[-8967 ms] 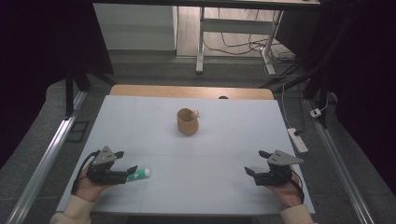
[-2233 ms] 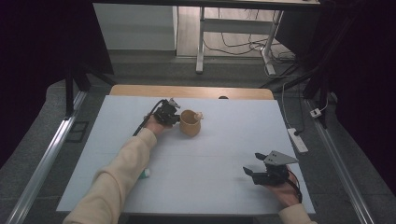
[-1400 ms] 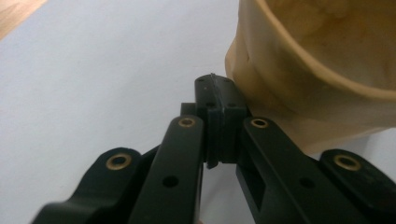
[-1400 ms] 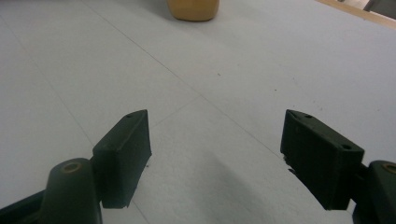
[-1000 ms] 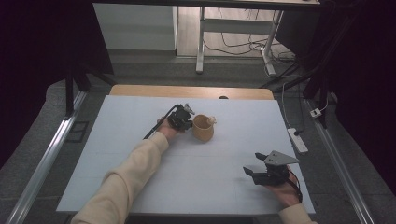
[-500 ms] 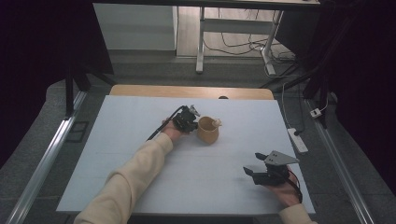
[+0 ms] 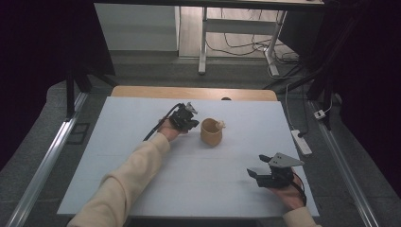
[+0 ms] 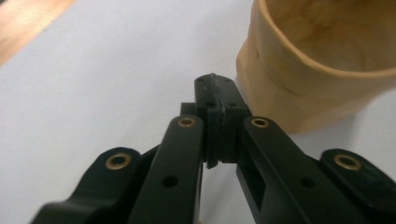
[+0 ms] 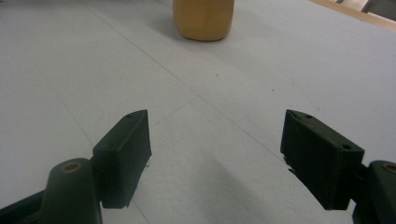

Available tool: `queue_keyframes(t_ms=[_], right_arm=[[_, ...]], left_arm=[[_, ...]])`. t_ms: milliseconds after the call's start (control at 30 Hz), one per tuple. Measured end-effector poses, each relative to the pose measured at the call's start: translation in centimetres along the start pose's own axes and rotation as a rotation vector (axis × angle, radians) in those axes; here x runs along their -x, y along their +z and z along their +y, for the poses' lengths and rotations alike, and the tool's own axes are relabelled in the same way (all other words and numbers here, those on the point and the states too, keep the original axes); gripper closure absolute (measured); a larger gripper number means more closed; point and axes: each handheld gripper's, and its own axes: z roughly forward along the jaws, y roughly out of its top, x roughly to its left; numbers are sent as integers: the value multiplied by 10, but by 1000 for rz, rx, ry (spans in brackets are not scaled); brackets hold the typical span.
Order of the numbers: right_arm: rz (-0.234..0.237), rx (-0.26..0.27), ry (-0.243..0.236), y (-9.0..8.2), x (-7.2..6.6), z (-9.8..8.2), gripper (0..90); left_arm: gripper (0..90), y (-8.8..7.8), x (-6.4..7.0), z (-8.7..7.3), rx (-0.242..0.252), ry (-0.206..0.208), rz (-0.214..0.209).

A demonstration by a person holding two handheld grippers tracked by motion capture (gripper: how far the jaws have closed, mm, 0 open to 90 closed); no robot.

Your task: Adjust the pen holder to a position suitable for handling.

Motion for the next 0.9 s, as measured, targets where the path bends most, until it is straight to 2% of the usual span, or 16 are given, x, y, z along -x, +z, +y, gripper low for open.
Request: queue_keyframes(t_ms=[33,67,200,300,333,433,600,900], right_arm=[[4,0,-4,0,0,0,237],[4,-1,-4,0,0,0,237],[6,0,-3,0,0,0,237],[7,1,-2,0,0,0,238],[6,3,-2,1,0,0,238],[4,2,-2,0,0,0,238],[3,6,0,1,-1,1,238],[7,17,3,2,1,3,238]], left_arm=[[869,-10,0,-2,6,4,2],[851,-10,0,-2,6,4,2],[771,-32,1,-6,32,8,-10],[676,-45,1,-10,39,9,-29],[618,-49,2,-12,41,8,-28],[571,-59,4,-18,42,7,-32],[493,-74,10,-27,39,27,-21],[412,-99,18,-47,61,-3,-17]])
